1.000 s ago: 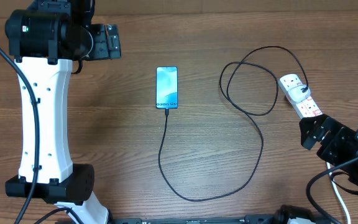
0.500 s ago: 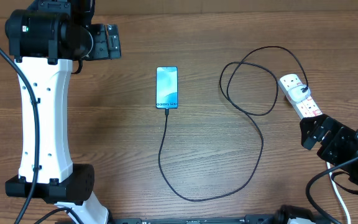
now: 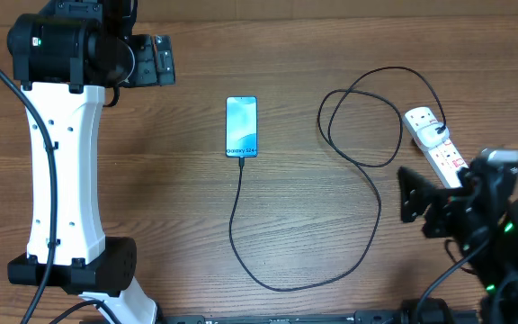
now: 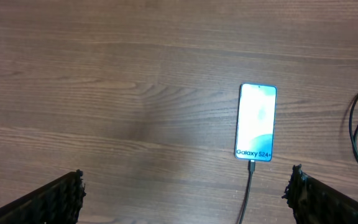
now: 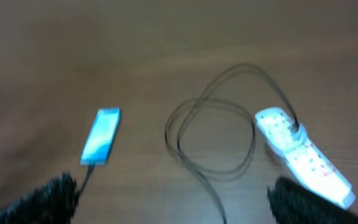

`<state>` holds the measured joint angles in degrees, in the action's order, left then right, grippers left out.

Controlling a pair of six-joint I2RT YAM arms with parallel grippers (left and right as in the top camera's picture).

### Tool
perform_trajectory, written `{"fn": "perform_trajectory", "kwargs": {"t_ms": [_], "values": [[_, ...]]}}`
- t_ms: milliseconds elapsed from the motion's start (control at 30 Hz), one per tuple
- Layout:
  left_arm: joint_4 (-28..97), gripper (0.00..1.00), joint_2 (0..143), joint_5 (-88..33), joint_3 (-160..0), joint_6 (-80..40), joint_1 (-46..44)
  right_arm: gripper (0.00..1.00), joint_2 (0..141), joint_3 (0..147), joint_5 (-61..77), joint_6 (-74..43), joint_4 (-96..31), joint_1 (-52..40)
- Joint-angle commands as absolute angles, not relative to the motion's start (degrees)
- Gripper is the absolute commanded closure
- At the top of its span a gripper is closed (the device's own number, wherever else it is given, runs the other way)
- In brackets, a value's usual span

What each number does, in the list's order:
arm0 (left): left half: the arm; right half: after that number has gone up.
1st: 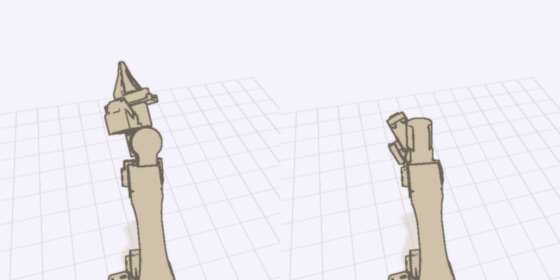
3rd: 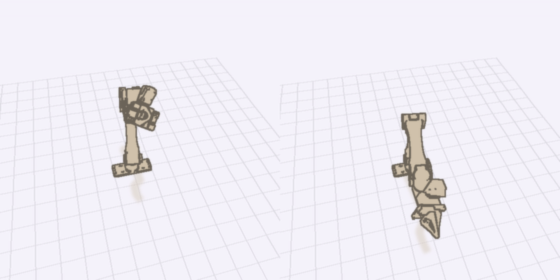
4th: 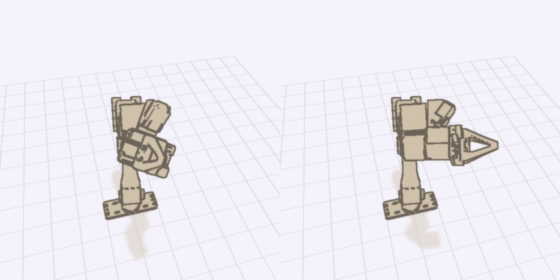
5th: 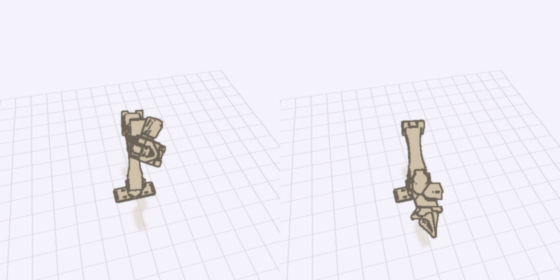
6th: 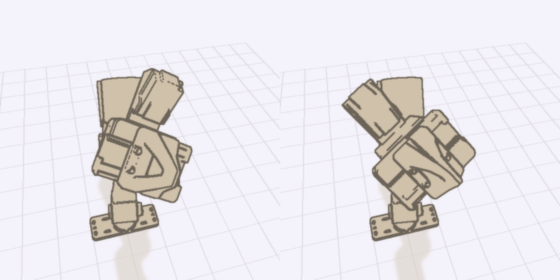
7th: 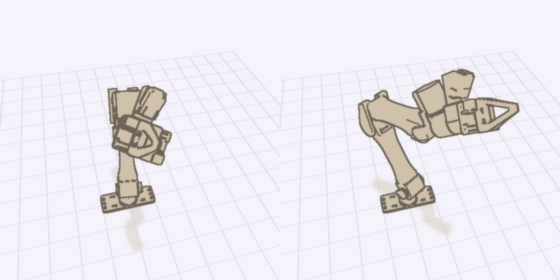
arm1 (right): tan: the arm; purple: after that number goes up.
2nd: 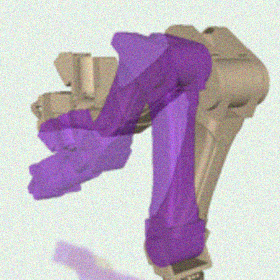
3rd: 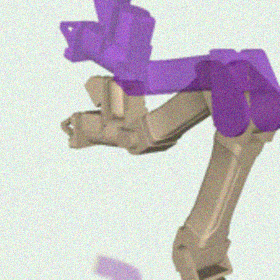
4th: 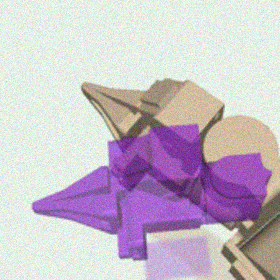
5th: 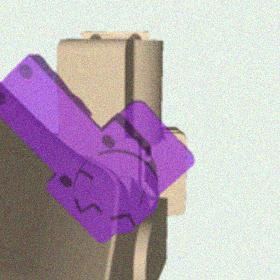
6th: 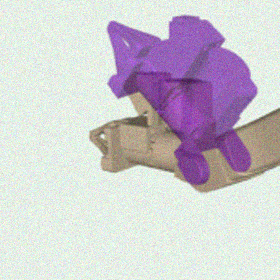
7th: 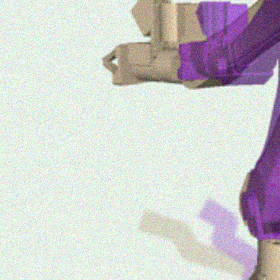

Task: Plug charger to phone and switch on socket

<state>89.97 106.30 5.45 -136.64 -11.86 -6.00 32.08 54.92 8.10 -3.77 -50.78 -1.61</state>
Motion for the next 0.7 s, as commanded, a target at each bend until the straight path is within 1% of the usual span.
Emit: {"fn": "perform_trajectory", "kwargs": {"t_ms": [0,133,333,533,667], "values": [[89.7,0.0,105.6,6.2,-137.0,-12.4,-6.4,0.0,25.3,44.4,7.6,-1.4,-43.2,-2.7],[89.7,0.0,105.6,6.1,-137.0,-12.4,-6.4,0.0,15.9,31.1,7.6,-1.4,-30.8,-2.6],[89.7,0.0,105.6,6.1,-137.0,-12.4,-6.8,0.0,6.1,17.8,6.0,-1.4,-19.6,-2.6],[89.7,0.0,105.6,6.1,-137.0,-12.4,-6.8,0.0,0.1,9.3,5.4,-1.4,-12.0,-2.6],[89.7,0.0,105.6,6.1,-137.0,-12.4,-6.8,0.0,0.1,6.4,4.8,-1.4,-7.9,-2.6]]}}
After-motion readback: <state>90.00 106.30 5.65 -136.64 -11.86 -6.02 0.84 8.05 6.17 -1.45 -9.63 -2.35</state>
